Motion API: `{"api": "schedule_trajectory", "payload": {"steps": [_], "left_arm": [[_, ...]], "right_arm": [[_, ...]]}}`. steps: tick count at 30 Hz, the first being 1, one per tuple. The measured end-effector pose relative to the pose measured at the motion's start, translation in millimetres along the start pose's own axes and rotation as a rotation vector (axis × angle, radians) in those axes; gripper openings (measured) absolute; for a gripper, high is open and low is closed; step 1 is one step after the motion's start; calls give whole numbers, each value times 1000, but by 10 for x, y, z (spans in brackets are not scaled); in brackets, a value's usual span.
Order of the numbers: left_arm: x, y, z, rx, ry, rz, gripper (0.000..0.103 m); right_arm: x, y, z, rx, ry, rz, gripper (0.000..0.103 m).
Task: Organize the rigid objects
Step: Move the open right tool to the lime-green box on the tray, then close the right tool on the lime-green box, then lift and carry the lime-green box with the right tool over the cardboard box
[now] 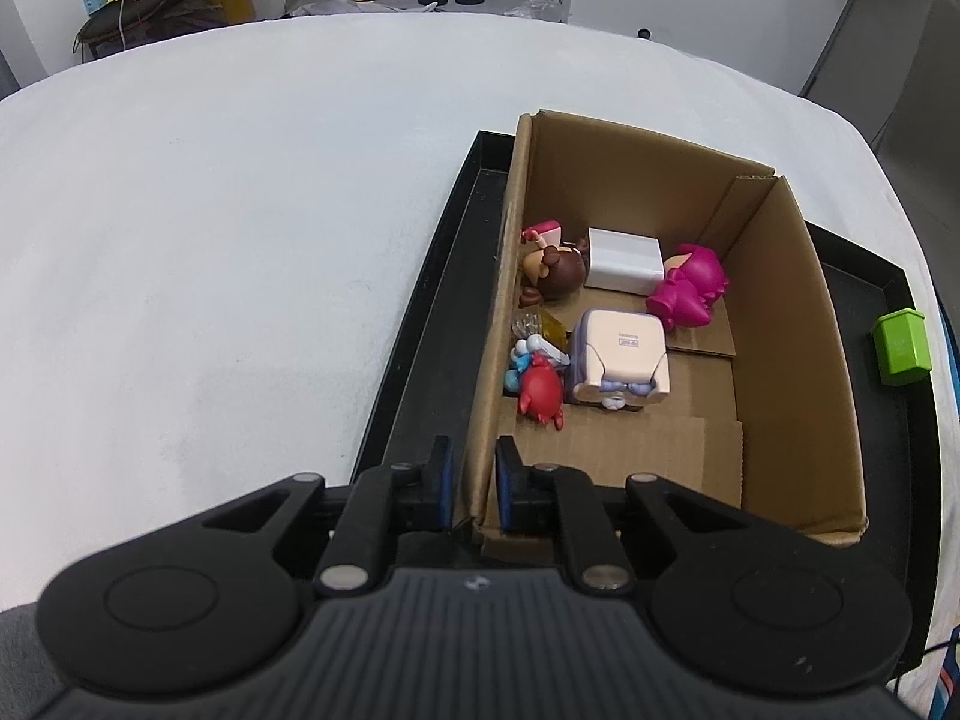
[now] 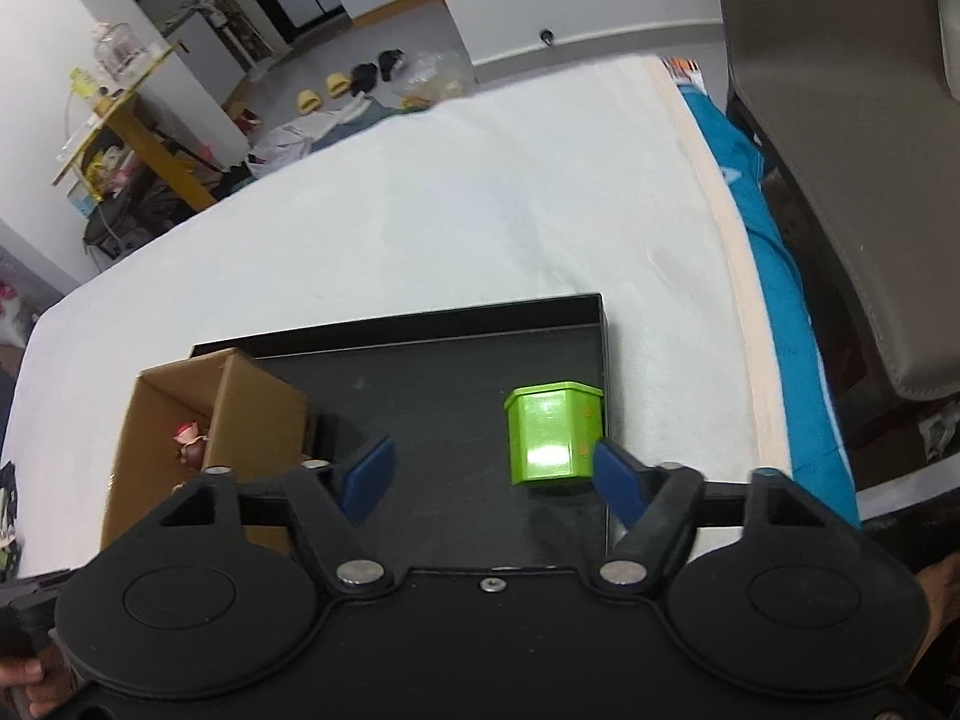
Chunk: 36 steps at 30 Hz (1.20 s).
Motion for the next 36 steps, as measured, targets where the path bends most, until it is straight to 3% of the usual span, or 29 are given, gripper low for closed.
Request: {"api": "schedule_trajectory", "payload": {"steps": [15, 19, 25, 27, 29, 36], "left_arm": [[4, 4, 4, 5, 3, -8, 14], [4, 3, 7, 4, 3, -6, 14], [10, -18, 6, 16, 6, 10, 14], [12, -16, 3, 17, 8, 10, 14], [14, -14, 5, 16, 9, 10, 14], [17, -15, 10, 20, 11, 11, 14]], "right_arm": [[495, -82, 64, 28, 54, -103, 25], [507, -32, 68, 3, 51, -117, 25], [534, -8, 58, 8, 60, -117, 34], [524, -7, 78, 16, 54, -109, 41], [524, -20, 91, 26, 47, -100, 56], [650, -54, 120, 63, 36, -72, 57]]}}
Point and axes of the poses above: each gripper's, at about its wrist camera, not at the fingertips, and x roughly the way its jaws point, y to its left, z to its top, the point moved 10 cm from there along x, roughly the way its jaws point, and after that the axes turned 11 degrees about y, right-handed, at the moved point
